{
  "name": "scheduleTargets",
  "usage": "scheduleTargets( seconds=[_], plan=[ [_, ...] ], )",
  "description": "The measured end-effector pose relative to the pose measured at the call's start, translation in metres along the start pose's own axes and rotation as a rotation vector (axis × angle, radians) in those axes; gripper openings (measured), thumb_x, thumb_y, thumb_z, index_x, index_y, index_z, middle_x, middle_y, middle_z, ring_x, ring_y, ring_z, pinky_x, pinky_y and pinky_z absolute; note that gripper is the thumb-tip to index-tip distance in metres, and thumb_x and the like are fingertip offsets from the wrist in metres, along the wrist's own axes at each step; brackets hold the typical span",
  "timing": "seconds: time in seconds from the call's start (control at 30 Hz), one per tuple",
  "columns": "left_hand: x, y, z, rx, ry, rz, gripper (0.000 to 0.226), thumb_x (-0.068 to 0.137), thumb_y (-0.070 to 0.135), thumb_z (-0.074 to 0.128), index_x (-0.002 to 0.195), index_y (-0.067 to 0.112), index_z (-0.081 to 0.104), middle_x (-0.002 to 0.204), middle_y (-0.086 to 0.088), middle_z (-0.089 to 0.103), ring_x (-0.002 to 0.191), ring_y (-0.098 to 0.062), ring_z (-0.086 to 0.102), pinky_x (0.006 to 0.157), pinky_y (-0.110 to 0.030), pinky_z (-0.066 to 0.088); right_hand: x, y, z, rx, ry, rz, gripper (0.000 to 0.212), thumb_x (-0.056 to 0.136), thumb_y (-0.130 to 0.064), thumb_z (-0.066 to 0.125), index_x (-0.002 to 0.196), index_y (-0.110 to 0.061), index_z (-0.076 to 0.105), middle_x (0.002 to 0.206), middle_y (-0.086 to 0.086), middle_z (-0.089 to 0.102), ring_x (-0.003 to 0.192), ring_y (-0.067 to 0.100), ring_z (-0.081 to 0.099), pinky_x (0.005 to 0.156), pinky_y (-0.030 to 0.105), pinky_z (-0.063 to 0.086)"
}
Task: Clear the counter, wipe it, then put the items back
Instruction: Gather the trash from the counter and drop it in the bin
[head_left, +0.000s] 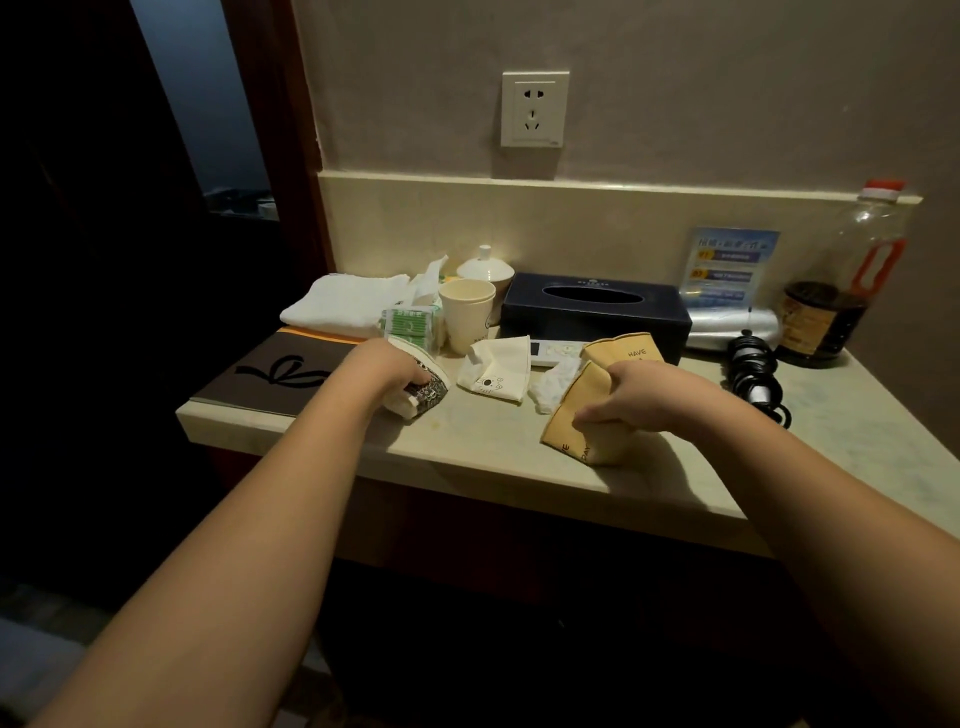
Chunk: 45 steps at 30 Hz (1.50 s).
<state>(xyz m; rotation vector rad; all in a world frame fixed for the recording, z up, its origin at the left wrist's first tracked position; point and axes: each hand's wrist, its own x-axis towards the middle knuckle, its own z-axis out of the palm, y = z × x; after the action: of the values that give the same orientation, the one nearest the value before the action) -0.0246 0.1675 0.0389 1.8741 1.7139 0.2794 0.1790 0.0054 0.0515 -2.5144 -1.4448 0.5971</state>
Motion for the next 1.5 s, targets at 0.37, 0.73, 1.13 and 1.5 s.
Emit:
scheduleTargets(
  seconds=[0.37, 0.73, 1.13, 1.5],
  plan=[
    [-0.012, -0.008, -0.010, -0.718, -0.166, 0.155, 0.024, 0.085, 0.020, 0.070, 0.104, 0.008, 0.060, 0.081, -0.005, 0.075, 0.072, -0.020, 0.071, 0.062, -0.032, 0.057, 0.010, 0.050, -0.070, 0.662, 0.046, 0.021, 0.056, 0.076, -0.043, 0.070, 0.118, -0.009, 0.056, 0.113, 0.008, 0.061, 0.100, 0.021, 0.058, 0.080, 0.028, 0.046],
    [0.001, 0.046, 0.016, -0.612, -0.252, 0.104, 0.022, 0.085, 0.015, 0.070, 0.102, 0.003, 0.063, 0.096, -0.012, 0.073, 0.085, -0.023, 0.070, 0.084, -0.034, 0.056, 0.045, 0.051, -0.062, 0.558, 0.004, 0.214, 0.080, 0.073, -0.048, 0.075, 0.135, -0.012, 0.041, 0.130, 0.008, 0.049, 0.121, 0.030, 0.046, 0.107, 0.047, 0.035],
    [0.003, 0.054, 0.038, -0.496, -0.216, 0.148, 0.035, 0.081, 0.025, 0.075, 0.105, 0.003, 0.062, 0.096, -0.010, 0.071, 0.084, -0.025, 0.070, 0.079, -0.039, 0.058, 0.065, 0.045, -0.039, 0.348, 0.067, 0.203, 0.088, 0.074, -0.046, 0.077, 0.143, -0.017, 0.031, 0.139, 0.011, 0.043, 0.123, 0.033, 0.045, 0.099, 0.047, 0.043],
    [0.001, 0.062, 0.046, -0.552, -0.276, 0.034, 0.020, 0.084, 0.008, 0.072, 0.088, 0.000, 0.055, 0.087, -0.021, 0.067, 0.073, -0.034, 0.067, 0.063, -0.050, 0.058, 0.062, 0.036, -0.032, 0.429, 0.078, 0.180, 0.058, 0.082, -0.034, 0.072, 0.131, -0.019, 0.045, 0.110, 0.007, 0.053, 0.094, 0.025, 0.053, 0.067, 0.034, 0.046]
  ],
)
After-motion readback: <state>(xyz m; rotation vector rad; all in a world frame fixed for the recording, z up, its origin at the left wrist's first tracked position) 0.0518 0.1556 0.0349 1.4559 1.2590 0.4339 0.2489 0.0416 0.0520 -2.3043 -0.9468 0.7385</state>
